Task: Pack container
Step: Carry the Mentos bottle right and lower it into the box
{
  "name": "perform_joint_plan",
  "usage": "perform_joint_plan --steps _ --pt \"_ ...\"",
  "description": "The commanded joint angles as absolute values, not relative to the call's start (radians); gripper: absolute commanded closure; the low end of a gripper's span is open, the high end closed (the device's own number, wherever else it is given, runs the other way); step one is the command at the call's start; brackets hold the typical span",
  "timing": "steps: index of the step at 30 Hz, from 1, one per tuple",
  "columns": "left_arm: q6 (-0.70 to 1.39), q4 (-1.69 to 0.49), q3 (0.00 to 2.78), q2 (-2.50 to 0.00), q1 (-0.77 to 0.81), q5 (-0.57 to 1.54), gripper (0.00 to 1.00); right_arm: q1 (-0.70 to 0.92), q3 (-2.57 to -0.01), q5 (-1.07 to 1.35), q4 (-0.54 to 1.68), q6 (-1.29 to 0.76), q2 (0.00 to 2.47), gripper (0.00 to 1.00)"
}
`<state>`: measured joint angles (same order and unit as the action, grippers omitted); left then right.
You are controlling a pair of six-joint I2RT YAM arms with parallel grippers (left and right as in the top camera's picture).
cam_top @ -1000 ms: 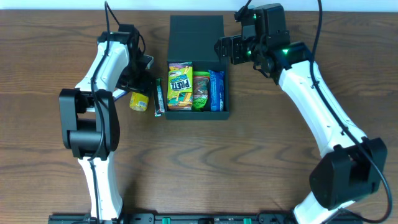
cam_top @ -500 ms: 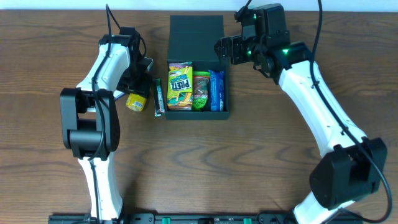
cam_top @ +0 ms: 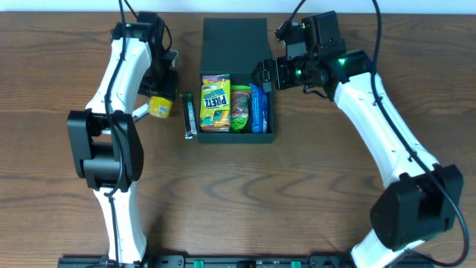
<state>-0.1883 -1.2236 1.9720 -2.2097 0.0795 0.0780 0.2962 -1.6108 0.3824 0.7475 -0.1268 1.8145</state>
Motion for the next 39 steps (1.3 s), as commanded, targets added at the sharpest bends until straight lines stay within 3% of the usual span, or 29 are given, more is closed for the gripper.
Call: perform_joint_plan --steps 1,9,16,22,26,39 --pt "-0.120 -1.259 2.064 -2.208 0.079 0.070 0.80 0.257 -1.621 0.431 0.766 -0.081 1.774 0.01" --pt "0.004 -1.317 2.278 -2.208 0.186 0.087 0.85 0.176 -1.621 0.502 0.896 0.084 1.717 0.01" --pt "0.208 -1.248 2.288 -2.208 0.356 0.116 0.90 0.153 -1.621 0.506 1.027 0.109 1.702 0.01" --pt "0.330 -1.192 2.286 -2.209 0.435 0.130 0.92 0.149 -1.621 0.498 1.204 0.271 1.625 0.01" --pt "0.374 -1.185 2.276 -2.212 0.467 0.133 0.92 0.149 -1.621 0.444 1.246 0.313 1.573 0.07" --pt "0.473 -1.092 2.240 -2.297 0.564 0.199 0.88 0.103 -1.620 0.558 1.264 0.345 1.548 0.02"
